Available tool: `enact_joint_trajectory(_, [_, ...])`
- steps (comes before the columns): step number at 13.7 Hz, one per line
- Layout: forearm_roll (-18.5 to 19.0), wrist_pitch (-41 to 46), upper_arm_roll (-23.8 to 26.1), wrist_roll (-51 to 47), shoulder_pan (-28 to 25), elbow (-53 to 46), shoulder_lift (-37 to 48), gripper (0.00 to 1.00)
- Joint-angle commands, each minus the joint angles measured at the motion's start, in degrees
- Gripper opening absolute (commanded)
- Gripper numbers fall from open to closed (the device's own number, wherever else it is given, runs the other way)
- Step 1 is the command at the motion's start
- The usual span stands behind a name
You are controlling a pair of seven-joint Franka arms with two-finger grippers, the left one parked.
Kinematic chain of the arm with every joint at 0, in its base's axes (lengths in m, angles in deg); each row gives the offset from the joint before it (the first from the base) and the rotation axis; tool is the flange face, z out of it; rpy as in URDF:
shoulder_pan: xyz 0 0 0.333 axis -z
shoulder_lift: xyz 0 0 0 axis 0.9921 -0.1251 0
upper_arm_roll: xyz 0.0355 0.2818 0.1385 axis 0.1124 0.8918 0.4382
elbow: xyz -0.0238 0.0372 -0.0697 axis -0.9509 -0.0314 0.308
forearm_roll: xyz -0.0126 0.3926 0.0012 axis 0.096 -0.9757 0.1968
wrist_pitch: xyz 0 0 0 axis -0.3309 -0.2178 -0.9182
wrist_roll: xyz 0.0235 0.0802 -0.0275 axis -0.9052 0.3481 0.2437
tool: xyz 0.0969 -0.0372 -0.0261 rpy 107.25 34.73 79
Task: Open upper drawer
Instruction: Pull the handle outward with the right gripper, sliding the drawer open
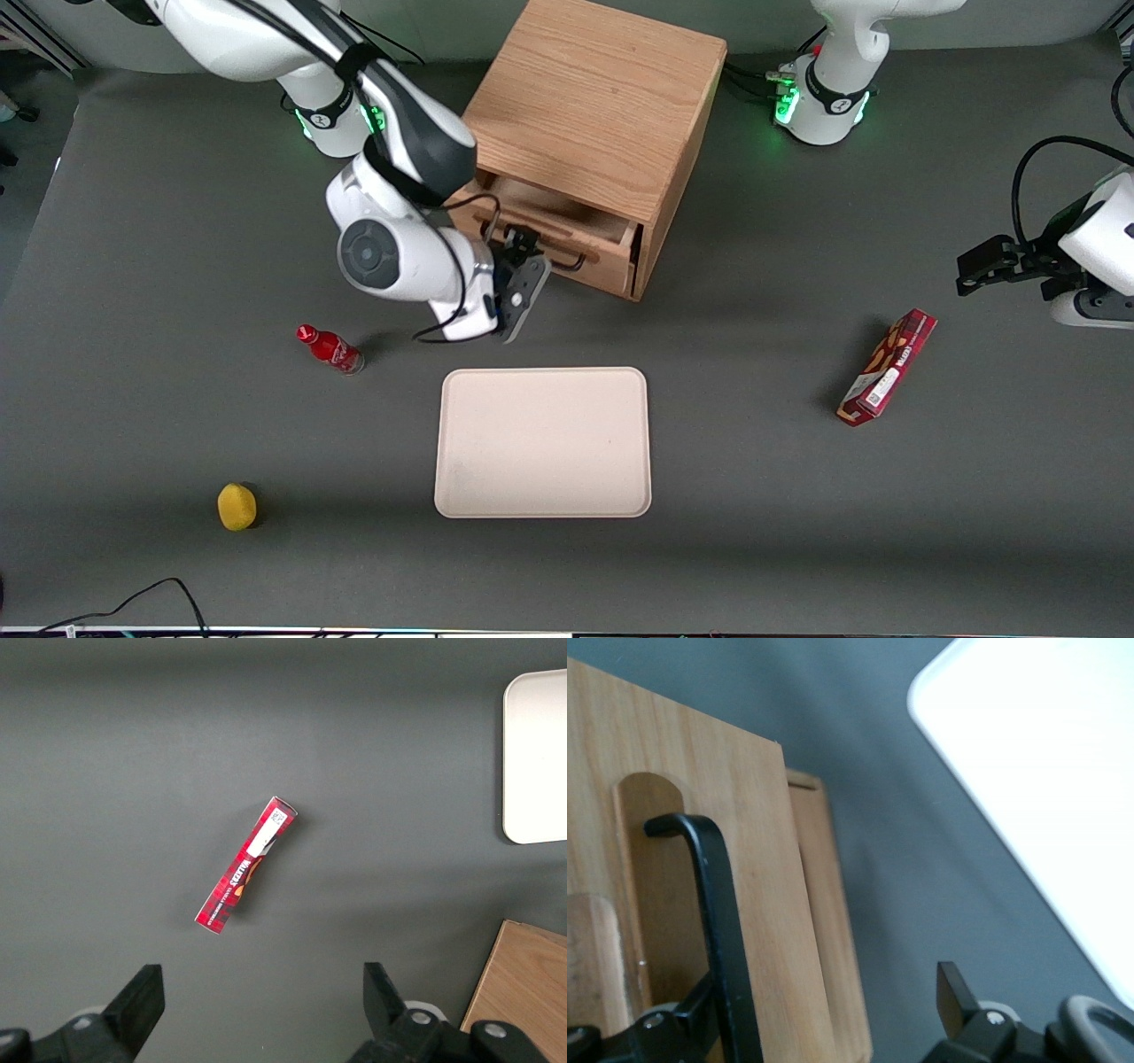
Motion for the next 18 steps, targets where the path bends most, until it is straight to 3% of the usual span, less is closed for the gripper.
enact_joint_trajectory(1, [3.3, 3.9, -1.1, -0.4, 0.0, -7.9, -4.9, 1.0])
enact_joint_trajectory(13, [3.9, 17.9, -11.6, 7.2, 0.1, -31.3, -15.6, 1.0])
enact_joint_trajectory(16, [3.6, 21.0, -11.6, 7.1, 0.2, -35.4, -14.1, 1.0])
enact_joint_trajectory(18, [4.4, 23.3, -11.8, 6.4, 0.2, -36.0, -8.7, 1.0])
